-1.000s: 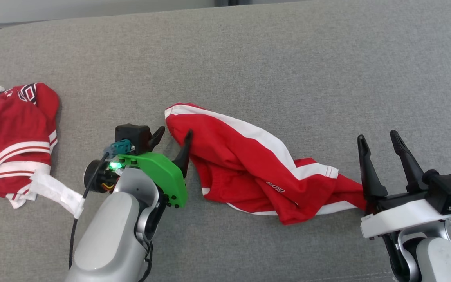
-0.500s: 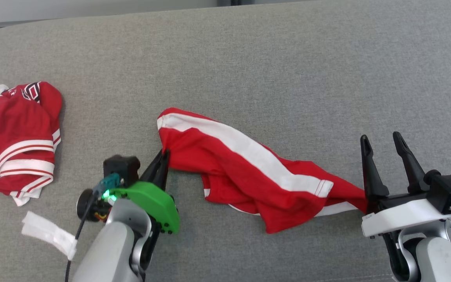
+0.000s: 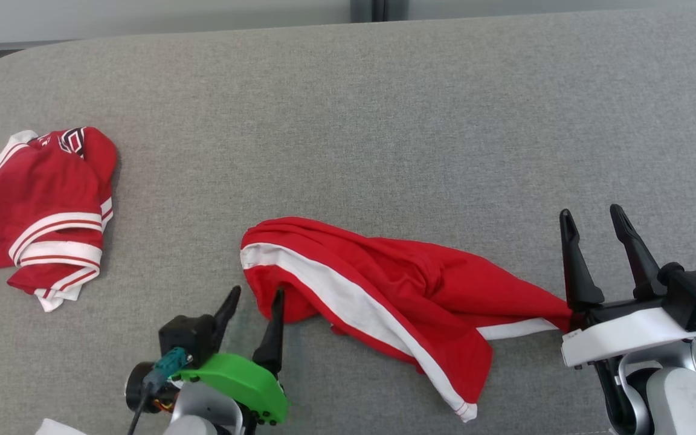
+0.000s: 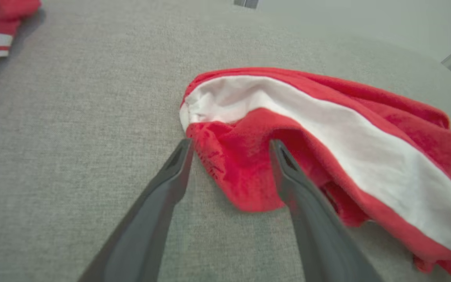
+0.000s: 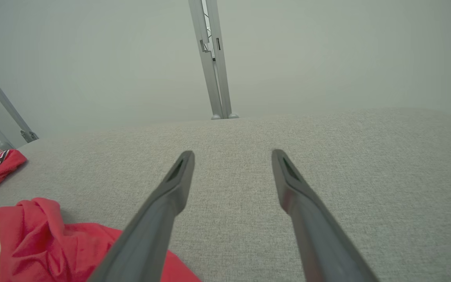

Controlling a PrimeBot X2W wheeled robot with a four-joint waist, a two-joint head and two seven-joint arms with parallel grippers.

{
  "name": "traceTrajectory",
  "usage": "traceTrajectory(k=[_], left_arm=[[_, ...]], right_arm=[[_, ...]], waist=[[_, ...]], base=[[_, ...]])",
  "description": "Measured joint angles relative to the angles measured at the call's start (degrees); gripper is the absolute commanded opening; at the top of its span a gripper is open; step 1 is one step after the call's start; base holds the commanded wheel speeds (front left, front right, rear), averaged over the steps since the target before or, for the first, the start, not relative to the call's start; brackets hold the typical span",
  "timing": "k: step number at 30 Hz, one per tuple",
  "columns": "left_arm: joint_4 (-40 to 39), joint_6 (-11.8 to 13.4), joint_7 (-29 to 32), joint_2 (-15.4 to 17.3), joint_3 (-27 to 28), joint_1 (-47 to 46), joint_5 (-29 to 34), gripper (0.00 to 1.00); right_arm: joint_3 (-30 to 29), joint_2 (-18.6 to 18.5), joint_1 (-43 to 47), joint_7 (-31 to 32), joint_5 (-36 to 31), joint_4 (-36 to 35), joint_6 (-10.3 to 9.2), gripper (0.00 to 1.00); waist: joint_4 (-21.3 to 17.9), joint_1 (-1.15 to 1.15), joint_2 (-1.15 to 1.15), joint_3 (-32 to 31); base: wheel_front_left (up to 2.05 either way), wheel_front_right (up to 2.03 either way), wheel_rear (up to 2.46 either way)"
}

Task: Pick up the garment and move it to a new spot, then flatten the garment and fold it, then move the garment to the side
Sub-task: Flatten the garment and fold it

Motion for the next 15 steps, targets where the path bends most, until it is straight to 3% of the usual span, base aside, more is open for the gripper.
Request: traceTrajectory(k=[7,15], left_arm=[[-3.87,1.43,-9.14,3.75,4.14,-1.48,2.61,1.00],[-5.73,2.01,-10.99,8.50,9.10,-1.07,3.16,1.00]], right_arm=[[0.11,-0.32,0.36,0.73,-0.51,-1.46,0.00,1.00],[0.09,-0.44,2.34,1.94,-1.01,-3.07,0.00,1.00]], waist=[[0.08,0.00,0.00,-1.31],[-0.08,0.00,0.00,-3.72]], base=[[0.00,0.00,0.00],[0.00,0.00,0.00]])
